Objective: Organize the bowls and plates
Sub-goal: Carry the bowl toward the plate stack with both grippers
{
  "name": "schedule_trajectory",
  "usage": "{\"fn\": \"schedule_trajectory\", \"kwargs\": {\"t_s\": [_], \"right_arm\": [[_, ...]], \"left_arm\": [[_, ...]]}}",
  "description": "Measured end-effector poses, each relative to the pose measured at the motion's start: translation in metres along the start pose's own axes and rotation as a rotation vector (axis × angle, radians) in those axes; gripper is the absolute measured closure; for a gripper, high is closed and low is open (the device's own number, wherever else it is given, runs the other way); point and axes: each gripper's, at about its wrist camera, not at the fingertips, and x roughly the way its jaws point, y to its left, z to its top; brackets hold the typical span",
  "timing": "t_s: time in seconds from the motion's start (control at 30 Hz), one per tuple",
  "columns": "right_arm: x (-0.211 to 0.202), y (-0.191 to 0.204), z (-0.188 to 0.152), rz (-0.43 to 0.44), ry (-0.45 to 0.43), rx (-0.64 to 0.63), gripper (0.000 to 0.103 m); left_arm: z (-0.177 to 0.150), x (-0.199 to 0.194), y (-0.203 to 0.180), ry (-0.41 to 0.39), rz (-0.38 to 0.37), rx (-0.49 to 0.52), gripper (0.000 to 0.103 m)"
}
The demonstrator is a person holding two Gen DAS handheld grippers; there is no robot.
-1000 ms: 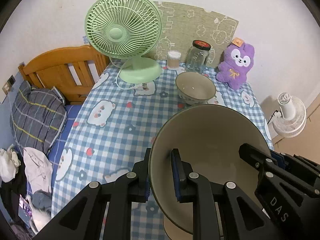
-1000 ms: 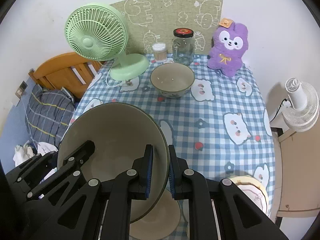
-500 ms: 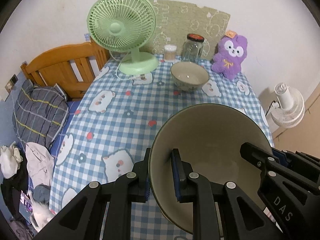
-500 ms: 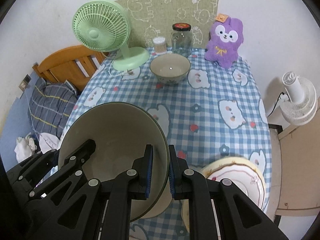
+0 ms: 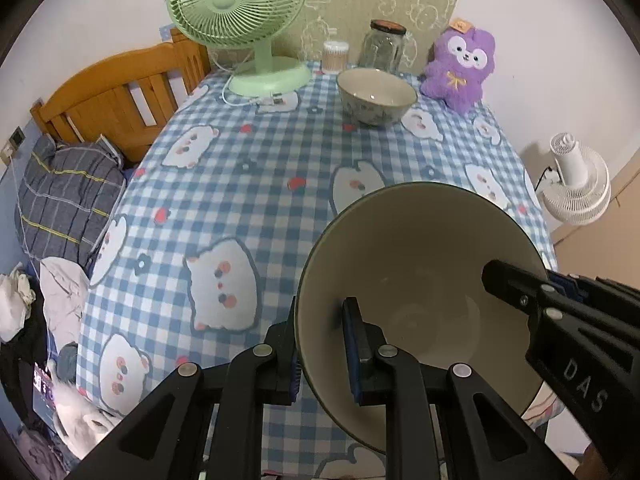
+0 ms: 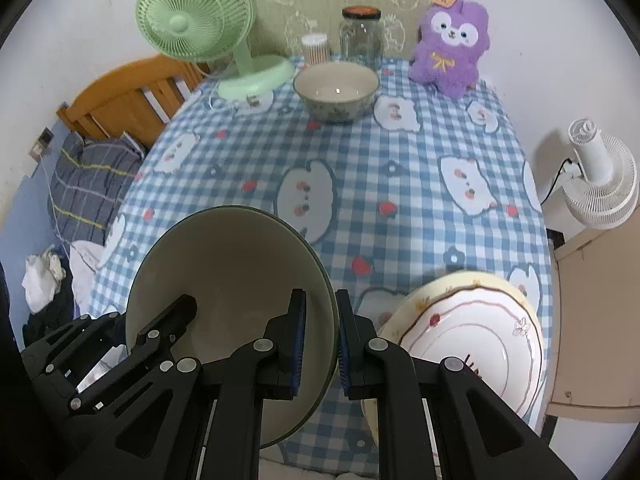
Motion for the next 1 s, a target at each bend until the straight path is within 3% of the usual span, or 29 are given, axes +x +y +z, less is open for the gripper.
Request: {"fn": "schedule_trajectory", "kwargs": {"t_s": [0.6,1.0], "right_arm": [[0.044,0.001,-0.015,-0.024,0.114,-0.013,0.086],[0.051,0.000,-0.012,-0.065,0.104,-0.011,0.086]], "left_arm": [[-0.020,0.034,0.003,0.068,0.020,0.002,0.087],[-0.019,0.049,0.001,0.093,0.000,0.016,0.087]]}}
